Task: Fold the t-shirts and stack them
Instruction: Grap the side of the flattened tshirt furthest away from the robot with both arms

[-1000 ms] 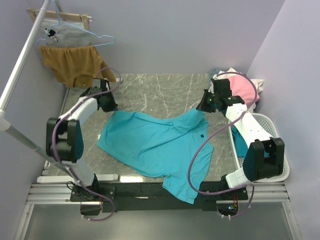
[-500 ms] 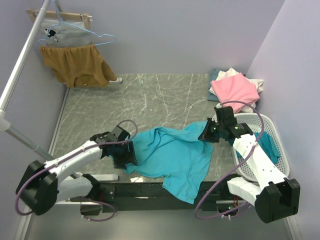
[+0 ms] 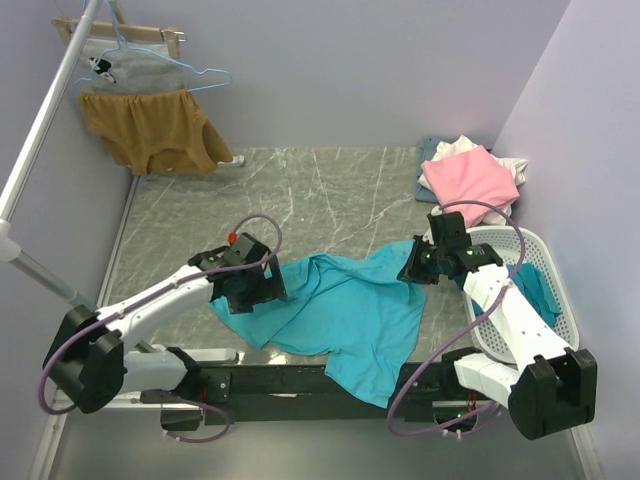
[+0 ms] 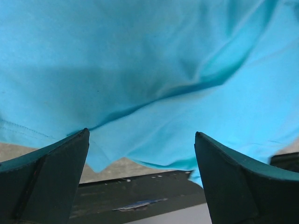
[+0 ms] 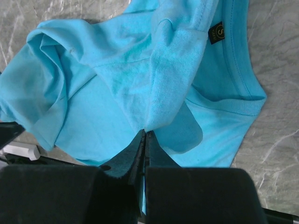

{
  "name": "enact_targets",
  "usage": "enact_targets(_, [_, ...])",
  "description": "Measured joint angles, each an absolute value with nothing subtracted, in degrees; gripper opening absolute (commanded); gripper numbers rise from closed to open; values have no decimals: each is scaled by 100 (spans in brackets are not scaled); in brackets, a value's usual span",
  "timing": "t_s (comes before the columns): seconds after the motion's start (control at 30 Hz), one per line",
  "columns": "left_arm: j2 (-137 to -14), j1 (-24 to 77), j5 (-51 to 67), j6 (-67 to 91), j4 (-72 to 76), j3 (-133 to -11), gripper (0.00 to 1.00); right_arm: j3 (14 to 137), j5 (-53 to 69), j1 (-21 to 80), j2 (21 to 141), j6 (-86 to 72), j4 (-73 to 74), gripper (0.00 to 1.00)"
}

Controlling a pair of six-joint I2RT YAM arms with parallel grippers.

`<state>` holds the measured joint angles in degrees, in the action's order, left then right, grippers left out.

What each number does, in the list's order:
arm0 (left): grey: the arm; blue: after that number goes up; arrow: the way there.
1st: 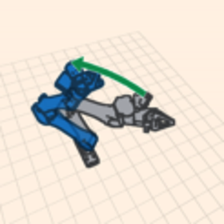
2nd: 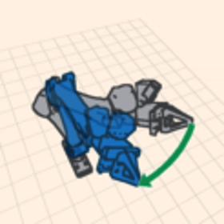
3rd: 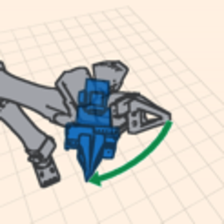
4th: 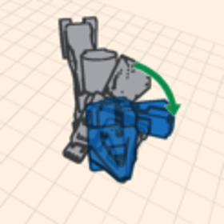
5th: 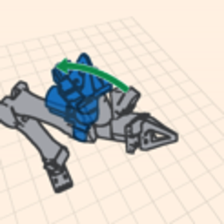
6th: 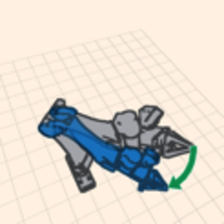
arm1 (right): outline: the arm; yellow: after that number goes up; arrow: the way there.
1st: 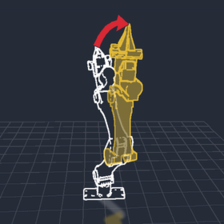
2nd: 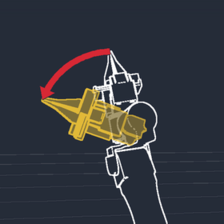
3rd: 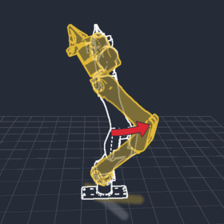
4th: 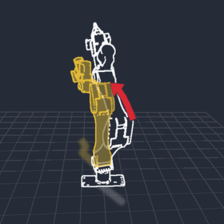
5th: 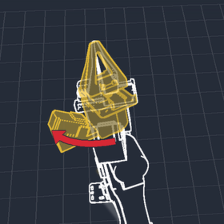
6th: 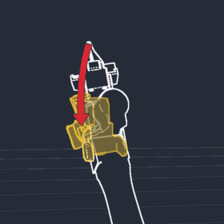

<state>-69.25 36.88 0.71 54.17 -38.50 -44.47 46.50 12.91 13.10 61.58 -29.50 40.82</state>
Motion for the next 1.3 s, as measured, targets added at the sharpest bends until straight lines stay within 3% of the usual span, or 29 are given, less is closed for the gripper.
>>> enact_targets(0.8, [-6818, 4134, -760, 5496, -3691, -3664, 99, 4532, 1372, 1310, 6250, -2884, 3835, 0])
enact_targets(1.0, [-7004, 4163, -681, 5498, -3538, -3607, 90, 4477, 1382, 1310, 6278, -2864, 3813, 0])
enact_targets(1.2, [-7002, 4182, -620, 5533, -3472, -3487, 58, 4460, 1385, 1310, 6278, -2864, 3811, 0])
enact_targets(1.3, [-6976, 4195, -591, 5522, -3485, -3487, 57, 4458, 1382, 1310, 6278, -2864, 3811, 0])
